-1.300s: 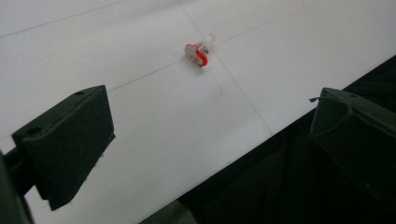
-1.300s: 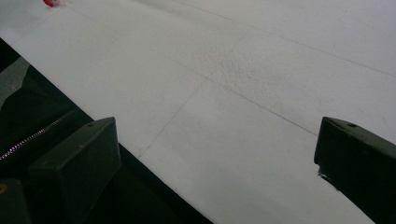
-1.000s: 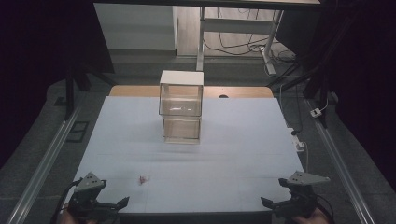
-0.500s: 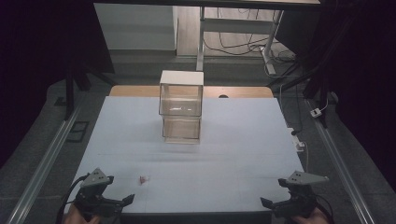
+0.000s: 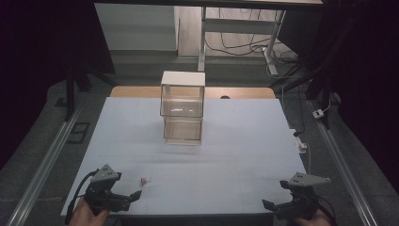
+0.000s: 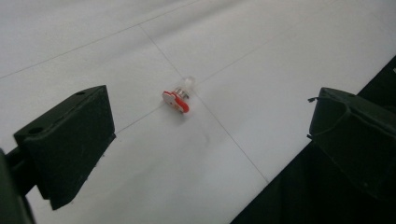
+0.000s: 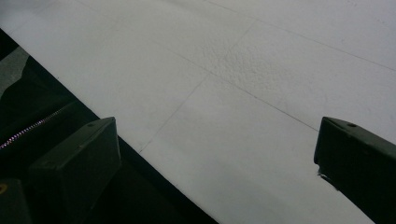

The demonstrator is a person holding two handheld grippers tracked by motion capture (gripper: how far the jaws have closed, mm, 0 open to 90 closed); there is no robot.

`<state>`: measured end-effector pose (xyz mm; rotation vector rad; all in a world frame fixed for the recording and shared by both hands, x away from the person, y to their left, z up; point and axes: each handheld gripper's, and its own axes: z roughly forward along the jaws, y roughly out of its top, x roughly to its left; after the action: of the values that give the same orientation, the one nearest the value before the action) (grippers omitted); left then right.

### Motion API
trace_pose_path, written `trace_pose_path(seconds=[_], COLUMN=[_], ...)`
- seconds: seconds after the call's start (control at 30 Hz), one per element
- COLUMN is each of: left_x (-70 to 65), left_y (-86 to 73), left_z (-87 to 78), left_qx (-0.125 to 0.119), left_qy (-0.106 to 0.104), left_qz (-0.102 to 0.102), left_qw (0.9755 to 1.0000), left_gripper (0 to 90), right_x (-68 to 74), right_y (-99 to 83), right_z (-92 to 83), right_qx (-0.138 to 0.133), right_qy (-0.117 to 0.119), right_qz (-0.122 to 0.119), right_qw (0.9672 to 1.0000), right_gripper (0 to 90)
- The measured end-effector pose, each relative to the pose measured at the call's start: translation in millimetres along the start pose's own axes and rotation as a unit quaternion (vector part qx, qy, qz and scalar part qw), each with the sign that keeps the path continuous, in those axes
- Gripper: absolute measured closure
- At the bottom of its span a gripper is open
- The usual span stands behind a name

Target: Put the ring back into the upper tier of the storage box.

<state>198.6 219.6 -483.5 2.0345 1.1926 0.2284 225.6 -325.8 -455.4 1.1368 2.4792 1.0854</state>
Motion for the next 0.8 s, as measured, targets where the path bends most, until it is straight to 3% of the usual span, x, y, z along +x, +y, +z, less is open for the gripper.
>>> trace_pose_path(seconds=[0.47,0.6,0.8], left_x=[12.7,20.8,26.2], left_y=[19.9,28.5,34.3], left_z=[22.7,33.3,46.5], left_qx=[0.024,0.032,0.044], left_qy=[0.034,0.018,0.017], left_qz=[0.008,0.010,0.026], left_qw=[0.9991,0.9993,0.9986], left_gripper=[0.0,0.0,0.0], right_x=[0.2,0.3,0.4], right_y=[0.1,0.1,0.2], right_z=[0.5,0.5,0.7], right_qx=[0.001,0.002,0.003], right_qy=[0.002,0.002,0.002], right_qz=[-0.002,-0.003,-0.003], right_qw=[1.0000,1.0000,1.0000], right_gripper=[0.3,0.3,0.3])
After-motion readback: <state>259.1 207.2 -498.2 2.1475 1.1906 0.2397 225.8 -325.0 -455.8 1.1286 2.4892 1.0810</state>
